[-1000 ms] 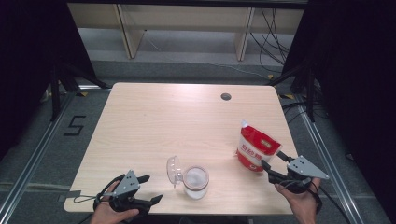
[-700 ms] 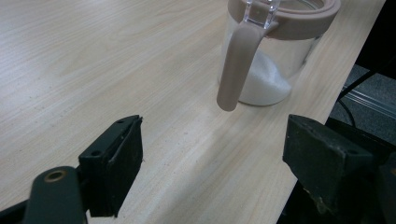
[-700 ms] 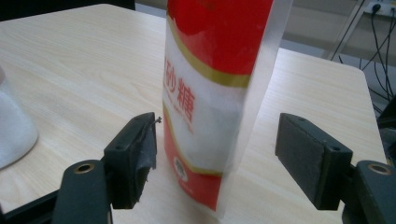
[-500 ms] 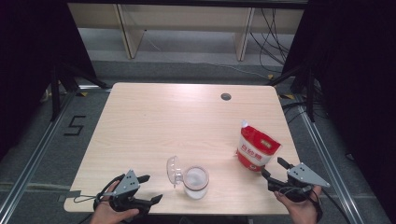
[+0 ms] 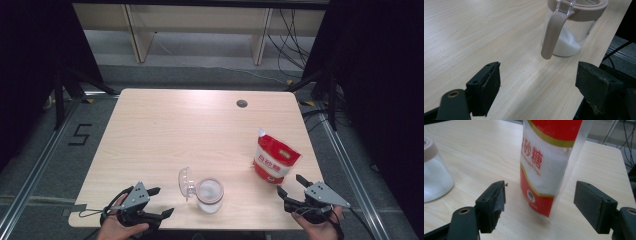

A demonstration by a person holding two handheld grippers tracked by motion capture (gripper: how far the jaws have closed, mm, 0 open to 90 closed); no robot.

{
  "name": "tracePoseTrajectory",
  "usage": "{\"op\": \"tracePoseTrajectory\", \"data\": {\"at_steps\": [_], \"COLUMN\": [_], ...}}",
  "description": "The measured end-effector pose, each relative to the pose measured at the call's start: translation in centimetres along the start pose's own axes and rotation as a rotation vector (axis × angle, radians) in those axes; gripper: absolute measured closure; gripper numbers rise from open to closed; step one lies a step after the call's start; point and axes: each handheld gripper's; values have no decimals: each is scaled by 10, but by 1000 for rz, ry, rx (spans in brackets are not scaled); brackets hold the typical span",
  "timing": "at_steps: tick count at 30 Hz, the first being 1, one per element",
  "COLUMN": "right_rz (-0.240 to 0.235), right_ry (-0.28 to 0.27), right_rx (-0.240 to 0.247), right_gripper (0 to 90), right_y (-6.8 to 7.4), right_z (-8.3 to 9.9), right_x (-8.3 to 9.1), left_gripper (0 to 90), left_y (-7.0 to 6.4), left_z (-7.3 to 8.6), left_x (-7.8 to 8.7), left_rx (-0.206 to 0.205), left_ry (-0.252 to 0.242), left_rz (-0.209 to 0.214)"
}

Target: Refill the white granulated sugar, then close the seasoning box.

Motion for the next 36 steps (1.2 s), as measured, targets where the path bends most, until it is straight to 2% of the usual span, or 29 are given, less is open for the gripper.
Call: {"op": "tracePoseTrajectory", "data": {"at_steps": [2, 3, 4, 5, 6, 9, 10, 11, 12, 13, 14, 15, 16, 19, 20, 21, 22, 23, 26, 27, 29, 30, 32, 36], "right_rz": [-6, -12, -20, -17, -22, -19, -11, -17, -12, -22, -34, -30, -45, -57, -65, -65, -66, -73, -80, -81, -88, -92, -97, -101], "right_ry": [9, 0, 14, 15, 17, 27, 20, 20, 17, 12, 15, 27, 34, 31, 29, 33, 36, 33, 43, 54, 37, 53, 53, 54], "right_rx": [-23, -10, -25, -23, -1, -30, -4, -21, 11, 13, -3, -2, -6, -6, 11, 8, -3, -6, 12, -16, 22, -7, 17, 13], "right_gripper": [251, 249, 249, 247, 245, 251, 251, 250, 250, 250, 250, 249, 246, 242, 241, 237, 234, 234, 232, 231, 231, 231, 230, 229], "right_y": [4, 3, 6, 7, 6, 11, 10, 12, 11, 11, 13, 15, 16, 20, 20, 21, 23, 24, 26, 28, 26, 27, 26, 27], "right_z": [1, 2, 2, 3, 3, 4, 4, 4, 5, 5, 5, 6, 6, 7, 7, 7, 7, 7, 8, 9, 9, 10, 10, 10], "right_x": [1, 0, 1, 1, 1, 2, 2, 3, 4, 3, 3, 4, 4, 4, 3, 3, 4, 3, 3, 4, 1, 2, 1, 0], "left_gripper": [195, 195, 195, 195, 195, 195, 195, 195, 195, 195, 195, 195, 195, 195, 195, 195, 195, 195, 196, 195, 195, 195, 195, 195], "left_y": [-1, -1, -1, -1, -1, -1, 1, 0, 1, 0, -1, -1, 0, -1, -1, -1, 1, -1, -2, -2, -1, -1, -1, 0], "left_z": [0, 0, 0, 0, 0, 0, 0, 0, 0, 0, 1, 1, 1, 1, 1, 1, 1, 1, 1, 1, 1, 1, 0, 0], "left_x": [0, 0, 0, 0, 0, 0, 1, 1, 1, 1, 0, 0, 1, 1, 1, 1, 2, 1, 1, 1, 1, 1, 1, 1], "left_rx": [16, 11, 15, 14, 14, 12, -12, -2, -11, -2, 16, 17, -9, 9, 9, 7, -12, 7, 6, 9, 2, 6, 5, 7], "left_ry": [-7, -4, -7, -6, -6, -5, 9, -1, 6, 5, -6, -6, 8, -5, -5, -2, 13, -1, -2, -2, 1, -1, -6, -3], "left_rz": [2, 2, 4, 4, 3, 2, -5, 1, -4, -4, 1, 1, -7, -1, -1, -3, -10, -1, 0, 1, -4, -4, -3, -4]}}
Point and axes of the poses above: each handheld gripper's, and its own axes: x roughly backward along the jaws, z roughly out of its underside, y roughly to its left, and after that the axes turned 7 degrees about -z, right-handed
